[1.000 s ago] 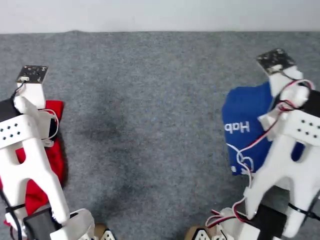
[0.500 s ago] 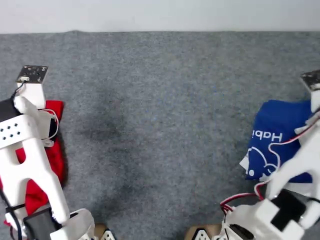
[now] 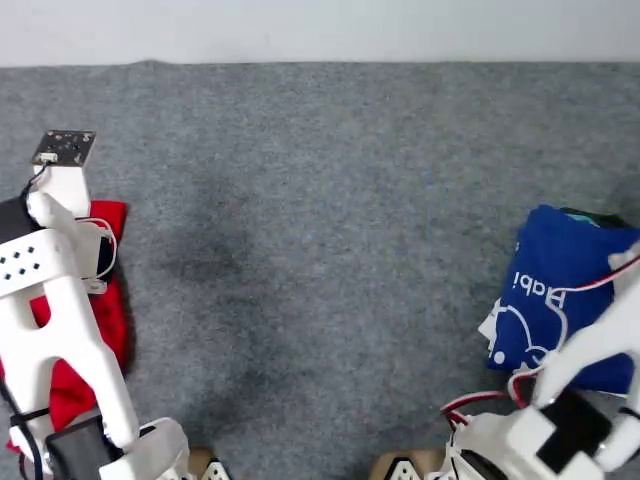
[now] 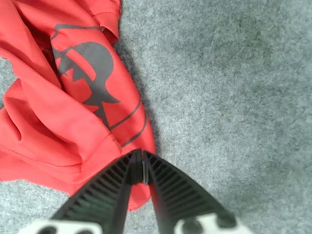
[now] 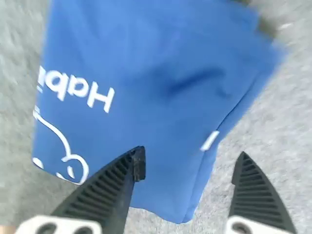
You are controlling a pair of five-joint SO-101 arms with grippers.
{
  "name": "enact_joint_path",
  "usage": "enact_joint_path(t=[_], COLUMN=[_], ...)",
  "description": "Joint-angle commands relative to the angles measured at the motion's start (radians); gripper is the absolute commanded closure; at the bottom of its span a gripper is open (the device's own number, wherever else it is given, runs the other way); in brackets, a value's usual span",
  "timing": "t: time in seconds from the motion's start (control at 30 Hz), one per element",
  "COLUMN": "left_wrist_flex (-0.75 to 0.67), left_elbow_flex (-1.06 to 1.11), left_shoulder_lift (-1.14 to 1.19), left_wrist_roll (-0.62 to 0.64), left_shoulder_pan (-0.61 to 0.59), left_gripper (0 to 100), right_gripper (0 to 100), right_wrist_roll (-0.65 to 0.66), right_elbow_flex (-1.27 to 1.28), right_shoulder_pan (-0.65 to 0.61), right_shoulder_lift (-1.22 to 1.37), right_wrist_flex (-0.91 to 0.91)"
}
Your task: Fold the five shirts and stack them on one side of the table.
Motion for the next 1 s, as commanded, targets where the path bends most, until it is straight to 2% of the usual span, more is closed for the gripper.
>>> enact_joint_path(t=[0.0,0.1,0.2,0.27,0.37,0.6,0.73,0.97], left_wrist_flex=[0.003,0.003,0.003,0.003,0.003,0.005,0.005,0.005], left_elbow_flex=[-0.002,-0.002,-0.002,-0.002,-0.002,-0.002,-0.001,0.005], left_shoulder_lift=[-0.034,-0.034,-0.034,-0.034,-0.034,-0.034,-0.034,-0.034], left_wrist_roll=[-0.006,-0.006,-0.006,-0.006,-0.006,-0.006,-0.006,-0.006], left_shoulder_pan=[-0.002,-0.002,-0.002,-0.002,-0.002,-0.002,-0.002,-0.002], left_gripper=[100,100,100,100,100,100,100,100], right_gripper=[71.2,80.9,99.8,95.5,98.9,98.8,98.8,98.8], right_wrist_roll=[-0.058,-0.068,-0.066,-0.064,-0.057,0.127,0.137,0.143], right_elbow_flex=[-0.057,-0.014,0.046,0.069,0.072,0.072,0.098,0.199], right_shoulder_pan=[-0.093,-0.163,-0.188,-0.168,-0.104,0.085,0.107,0.142], right_shoulder_lift=[-0.101,-0.094,-0.058,-0.030,-0.001,0.019,0.038,0.234], right_wrist_flex=[0.033,0.019,-0.039,-0.053,-0.061,-0.084,-0.213,-0.582])
